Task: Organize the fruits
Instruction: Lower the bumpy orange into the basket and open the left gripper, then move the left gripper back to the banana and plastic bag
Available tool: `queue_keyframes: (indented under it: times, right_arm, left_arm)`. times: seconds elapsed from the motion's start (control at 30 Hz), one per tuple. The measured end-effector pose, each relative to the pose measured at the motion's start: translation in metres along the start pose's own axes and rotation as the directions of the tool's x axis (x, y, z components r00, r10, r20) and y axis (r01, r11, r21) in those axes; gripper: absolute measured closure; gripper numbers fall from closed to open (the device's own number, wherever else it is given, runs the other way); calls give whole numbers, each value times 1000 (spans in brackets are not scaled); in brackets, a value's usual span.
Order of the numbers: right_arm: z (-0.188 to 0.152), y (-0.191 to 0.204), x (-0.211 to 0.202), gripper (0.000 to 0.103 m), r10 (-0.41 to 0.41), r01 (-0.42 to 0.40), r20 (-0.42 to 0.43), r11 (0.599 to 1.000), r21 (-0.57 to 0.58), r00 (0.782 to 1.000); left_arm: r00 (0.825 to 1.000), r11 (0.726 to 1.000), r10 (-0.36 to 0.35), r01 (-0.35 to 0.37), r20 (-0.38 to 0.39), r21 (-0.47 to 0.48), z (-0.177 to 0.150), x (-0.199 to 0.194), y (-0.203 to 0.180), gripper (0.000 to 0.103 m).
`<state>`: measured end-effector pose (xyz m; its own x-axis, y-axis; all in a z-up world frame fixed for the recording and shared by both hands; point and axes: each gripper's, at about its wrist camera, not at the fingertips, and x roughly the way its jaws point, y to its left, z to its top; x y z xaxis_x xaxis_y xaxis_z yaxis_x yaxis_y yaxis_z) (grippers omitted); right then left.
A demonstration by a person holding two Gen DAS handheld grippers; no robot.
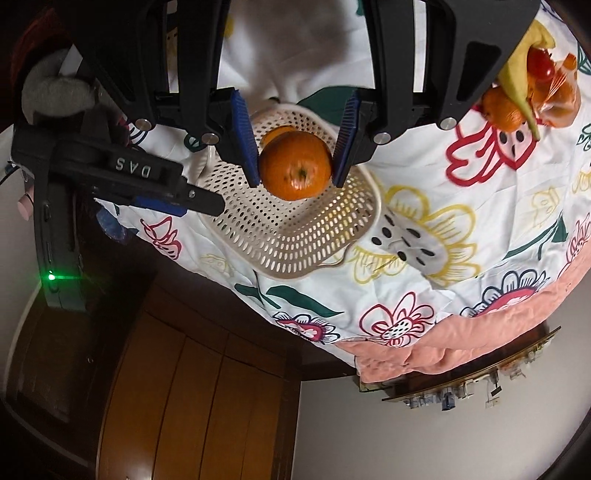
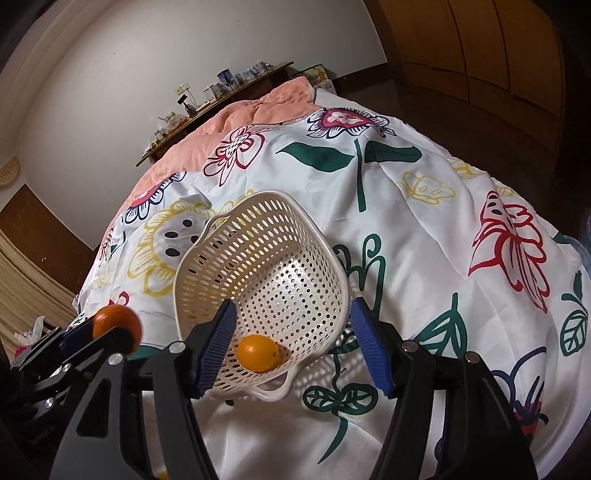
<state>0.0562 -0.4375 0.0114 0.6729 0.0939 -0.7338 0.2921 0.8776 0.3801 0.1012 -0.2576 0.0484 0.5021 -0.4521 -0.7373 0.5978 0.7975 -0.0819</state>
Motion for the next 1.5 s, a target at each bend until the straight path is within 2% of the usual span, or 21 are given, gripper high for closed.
queue_keyframes:
  times: [0.07, 0.13, 0.17, 0.2, 0.43, 0.8, 1.03, 1.13, 1.33, 1.5]
  right_arm:
    - [0, -1, 0, 38, 0, 0, 0, 1000, 4, 1000]
    - [0, -2, 0, 38, -3, 3, -1, 1000, 8, 1000]
    - [0, -2, 0, 38, -3, 3, -1, 1000, 11, 1000]
    - [0, -3, 0, 38, -4, 4, -1, 1000, 13, 1000]
    - [1, -1, -4, 38, -1, 1, 10, 1000, 10, 1000]
    - [0, 4, -8, 38, 9, -9, 15, 1000, 7, 1000]
    - [-3, 18, -13, 38, 31, -31, 19, 999, -15, 999]
    - [-5, 26, -16, 32, 42, -41, 23, 999, -30, 999]
    - [-11, 47, -17, 31, 67, -66, 10, 995, -70, 998]
    - [-17, 62, -15, 30, 88, -89, -13, 991, -96, 996]
  left_arm:
    - [1000, 1000, 1, -1, -2, 3, 3, 3, -2, 62]
    - [1000, 1000, 3, -3, 2, 1, 4, 4, -2, 56]
    - [1000, 1000, 13, -13, 11, -2, 5, 4, -1, 41]
    - [999, 1000, 24, -24, 24, -7, 6, 2, 0, 31]
    - [996, 996, 74, -71, 44, -62, 9, -7, 19, 28]
    - [985, 986, 145, -137, 88, -93, 7, -34, 28, 11]
    - [977, 977, 189, -176, 101, -120, -2, -48, 36, 7]
    - [972, 972, 209, -195, 106, -133, -6, -55, 42, 7]
    - [963, 956, 244, -219, 111, -197, -16, -71, 65, 7]
    - [952, 931, 283, -244, 117, -271, -27, -91, 93, 7]
